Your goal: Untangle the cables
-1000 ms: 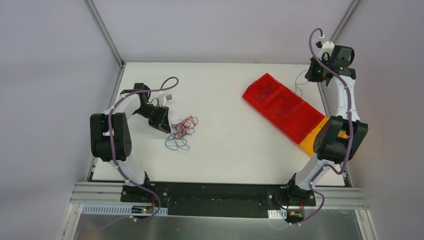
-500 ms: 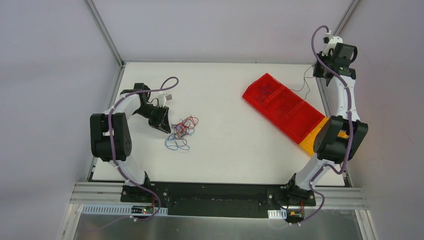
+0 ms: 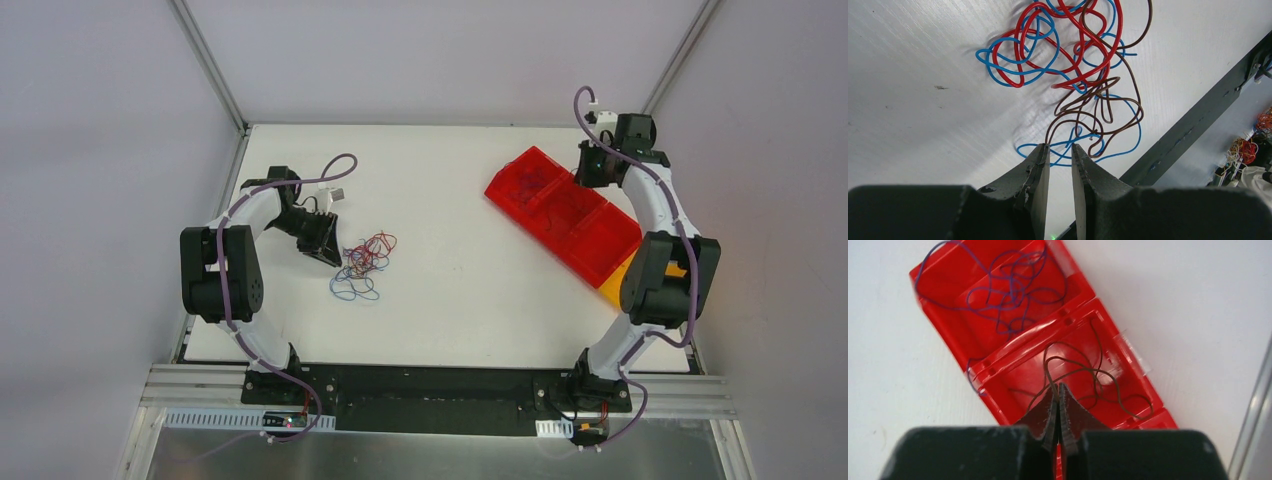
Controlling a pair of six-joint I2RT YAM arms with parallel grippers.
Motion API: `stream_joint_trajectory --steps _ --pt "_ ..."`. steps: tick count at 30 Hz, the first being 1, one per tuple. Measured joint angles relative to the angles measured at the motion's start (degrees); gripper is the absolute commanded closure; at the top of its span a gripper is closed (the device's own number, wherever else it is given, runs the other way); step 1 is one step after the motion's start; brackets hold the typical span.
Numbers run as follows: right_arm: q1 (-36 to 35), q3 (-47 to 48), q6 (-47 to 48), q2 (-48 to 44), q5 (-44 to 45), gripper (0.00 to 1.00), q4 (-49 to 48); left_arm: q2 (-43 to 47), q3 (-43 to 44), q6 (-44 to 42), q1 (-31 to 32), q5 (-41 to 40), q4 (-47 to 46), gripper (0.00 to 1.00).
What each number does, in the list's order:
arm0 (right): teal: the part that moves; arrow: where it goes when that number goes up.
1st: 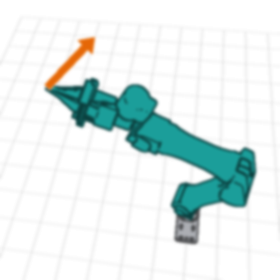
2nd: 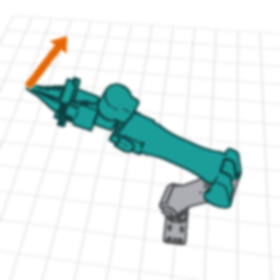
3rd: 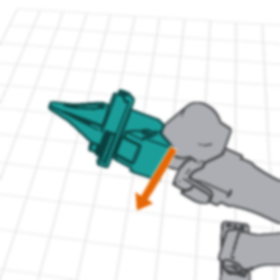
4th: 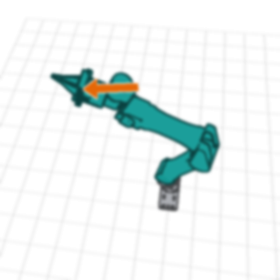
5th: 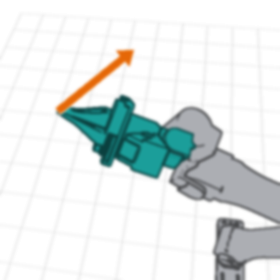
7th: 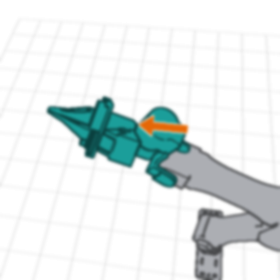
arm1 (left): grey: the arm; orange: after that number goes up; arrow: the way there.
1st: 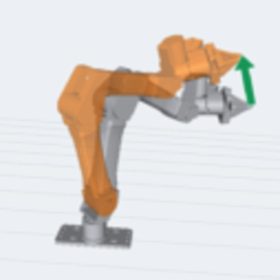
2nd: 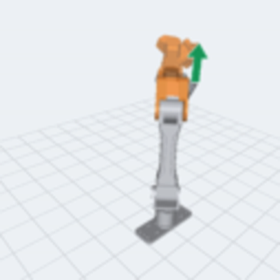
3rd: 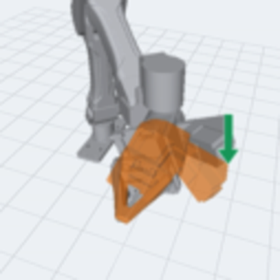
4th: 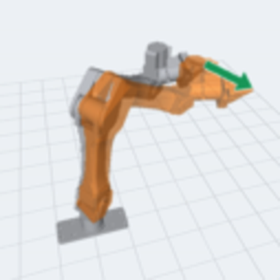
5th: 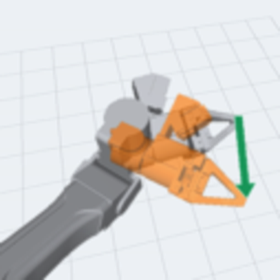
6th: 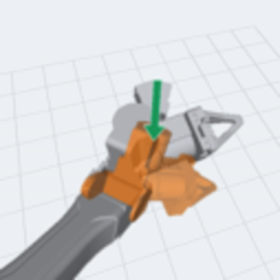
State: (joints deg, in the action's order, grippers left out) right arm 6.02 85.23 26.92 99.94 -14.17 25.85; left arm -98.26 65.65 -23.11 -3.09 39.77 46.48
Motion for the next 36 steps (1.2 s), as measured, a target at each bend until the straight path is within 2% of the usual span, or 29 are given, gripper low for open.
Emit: stream_joint_trajectory --steps 7,8,10,12,17,20,25,30,33,36 --pt "1.1 -0.6 -1.8 0.4 -7.6 0.99 5.6 0.0 0.0 0.0 0.0 0.0 0.0 0.77" --pt "1.2 -0.3 -2.1 1.0 -8.2 0.91 6.3 0.0 0.0 0.0 0.0 0.0 0.0 0.77" --pt "1.3 0.8 -2.6 3.0 -9.0 0.68 7.4 0.0 0.0 0.0 0.0 0.0 0.0 0.77" --pt "1.3 2.3 -3.3 5.4 -9.2 0.5 8.6 0.0 0.0 0.0 0.0 0.0 0.0 0.77" --pt "1.7 5.8 -3.0 7.0 -9.3 0.19 13.7 0.0 0.0 0.3 0.0 0.1 -0.2 0.72" --pt "2.2 6.8 -2.0 4.0 -10.3 0.09 15.3 0.0 -0.1 1.7 0.6 0.1 -1.6 0.7" --pt "0.8 7.0 -4.0 -4.3 -14.1 0.03 16.3 -3.7 -0.1 5.5 6.9 0.4 -6.4 0.72" --pt "-9.2 3.8 -9.2 -9.0 -19.0 0.1 12.1 -11.7 3.4 7.9 17.1 1.7 -9.1 0.79" --pt "-15.6 -1.2 -12.3 -8.5 -21.6 0.12 9.5 -13.4 5.2 8.8 20.8 3.7 -10.1 0.72" --pt "-19.1 -5.2 -14.7 -6.1 -23.1 0.14 7.3 -13.1 5.5 9.1 20.7 5.7 -10.3 0.58"
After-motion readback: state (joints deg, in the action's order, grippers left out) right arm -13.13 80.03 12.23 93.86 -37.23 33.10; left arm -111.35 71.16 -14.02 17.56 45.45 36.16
